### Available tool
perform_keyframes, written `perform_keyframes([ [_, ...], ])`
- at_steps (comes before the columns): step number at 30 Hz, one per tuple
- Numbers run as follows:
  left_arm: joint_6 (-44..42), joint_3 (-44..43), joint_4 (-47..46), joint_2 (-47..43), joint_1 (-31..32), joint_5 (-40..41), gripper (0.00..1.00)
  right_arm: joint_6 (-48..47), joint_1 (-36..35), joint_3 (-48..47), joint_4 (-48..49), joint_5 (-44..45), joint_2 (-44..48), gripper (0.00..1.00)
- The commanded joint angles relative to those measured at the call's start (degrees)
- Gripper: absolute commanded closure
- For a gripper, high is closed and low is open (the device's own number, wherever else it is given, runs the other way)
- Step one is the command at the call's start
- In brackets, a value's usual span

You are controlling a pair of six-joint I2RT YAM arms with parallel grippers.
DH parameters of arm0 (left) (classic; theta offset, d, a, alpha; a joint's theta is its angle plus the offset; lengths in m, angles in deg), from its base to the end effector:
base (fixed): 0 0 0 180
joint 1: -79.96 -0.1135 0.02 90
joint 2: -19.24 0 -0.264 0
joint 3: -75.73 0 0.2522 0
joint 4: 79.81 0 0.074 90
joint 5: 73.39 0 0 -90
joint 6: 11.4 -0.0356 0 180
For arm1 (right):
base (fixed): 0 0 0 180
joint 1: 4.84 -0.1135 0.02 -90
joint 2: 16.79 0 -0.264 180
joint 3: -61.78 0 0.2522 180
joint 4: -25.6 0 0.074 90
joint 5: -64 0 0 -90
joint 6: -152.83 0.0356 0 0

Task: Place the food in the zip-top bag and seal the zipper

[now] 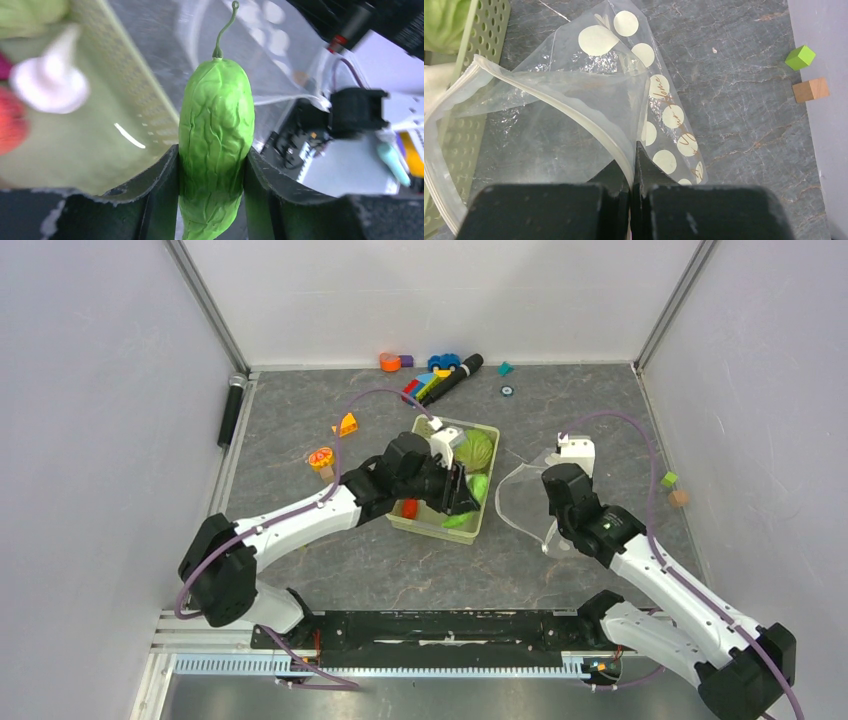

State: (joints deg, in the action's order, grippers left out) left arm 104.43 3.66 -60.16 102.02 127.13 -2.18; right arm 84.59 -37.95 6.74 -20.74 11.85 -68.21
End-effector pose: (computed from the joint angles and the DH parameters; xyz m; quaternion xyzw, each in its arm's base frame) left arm 0.2143 -0.2480 0.2741 0.2383 0.8261 -0.4057 0.3101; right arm 0.1644 0.0812 0.2665 0.0437 0.8752 -0.0889 0.4735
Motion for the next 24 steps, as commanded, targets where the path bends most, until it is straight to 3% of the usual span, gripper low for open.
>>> perform_keyframes([
  [1,-3.15,-2.74,-2.95,0.07,4.16,-12.79,0.84,-1.43,0.15,0.74,3.33,-1.69,1.62,1.00],
  [13,2.09,-15.80,7.37,11.63,8.83,-13.72,0.88,-6.14,0.13,3.88,9.65,-8.86,6.74,1.00],
  [19,3.10,-25.12,16.13,18.03,8.91,-5.82,0.88,-8.07,0.13,4.97,12.18,-13.66,8.58,1.00],
  [24,4.32,-32.00,21.58,23.54,8.92,-5.44,0.89,-9.28,0.14,6.60,15.12,-17.15,11.25,1.00],
])
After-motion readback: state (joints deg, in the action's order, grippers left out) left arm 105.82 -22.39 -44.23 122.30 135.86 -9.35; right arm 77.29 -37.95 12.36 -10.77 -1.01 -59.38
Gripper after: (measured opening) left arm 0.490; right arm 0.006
